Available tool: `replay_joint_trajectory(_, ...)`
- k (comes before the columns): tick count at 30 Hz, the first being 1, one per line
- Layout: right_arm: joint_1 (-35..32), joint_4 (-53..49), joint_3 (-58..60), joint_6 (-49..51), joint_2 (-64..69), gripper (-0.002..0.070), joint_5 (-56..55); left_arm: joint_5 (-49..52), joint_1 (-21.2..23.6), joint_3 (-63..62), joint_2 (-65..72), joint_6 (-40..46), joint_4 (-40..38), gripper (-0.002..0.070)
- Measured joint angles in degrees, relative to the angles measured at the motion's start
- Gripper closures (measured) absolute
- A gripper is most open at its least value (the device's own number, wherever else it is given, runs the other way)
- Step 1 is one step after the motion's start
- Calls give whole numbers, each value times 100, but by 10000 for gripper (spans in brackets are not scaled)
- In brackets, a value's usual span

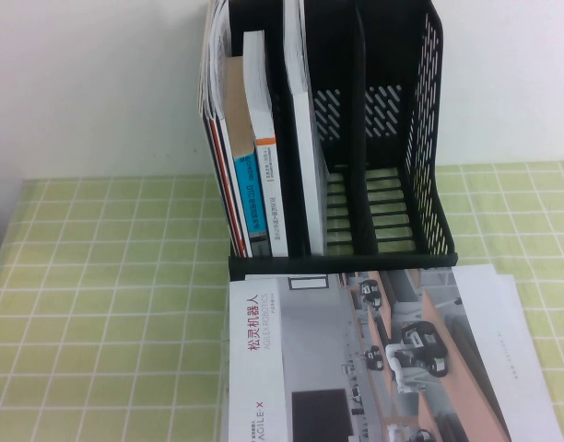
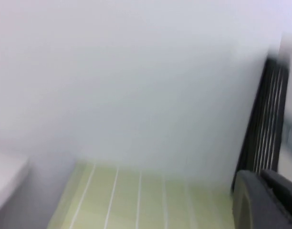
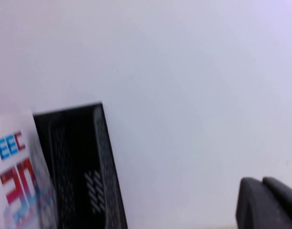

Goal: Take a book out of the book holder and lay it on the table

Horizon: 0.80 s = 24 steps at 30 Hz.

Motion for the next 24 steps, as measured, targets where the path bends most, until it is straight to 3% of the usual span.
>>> replay_joint_trajectory(4, 0, 13, 0, 0, 0, 678, -977, -1389, 0, 0, 0, -141, -604, 678)
replay_joint_trajectory(9, 0, 24, 0, 258, 0, 678, -2468, -2581, 0, 0, 0, -1276, -975, 677)
replay_joint_trajectory(15, 0, 24, -130, 712, 0, 678, -3690, -4189, 0, -25, -10, -1919, -530, 678)
replay_joint_trajectory(18, 0, 24, -613, 864, 0, 678, -3494, -3800, 0, -472, -10, -2169, -16, 678)
replay_joint_trajectory(21, 0, 24, -1361, 1182, 0, 678, -2866, -2304, 0, -1448, -10, -2460, 752, 678)
replay_joint_trajectory(24, 0, 24, -2359, 1656, 47, 678, -1439, -1019, 0, -2345, 313, -2677, 1484, 678)
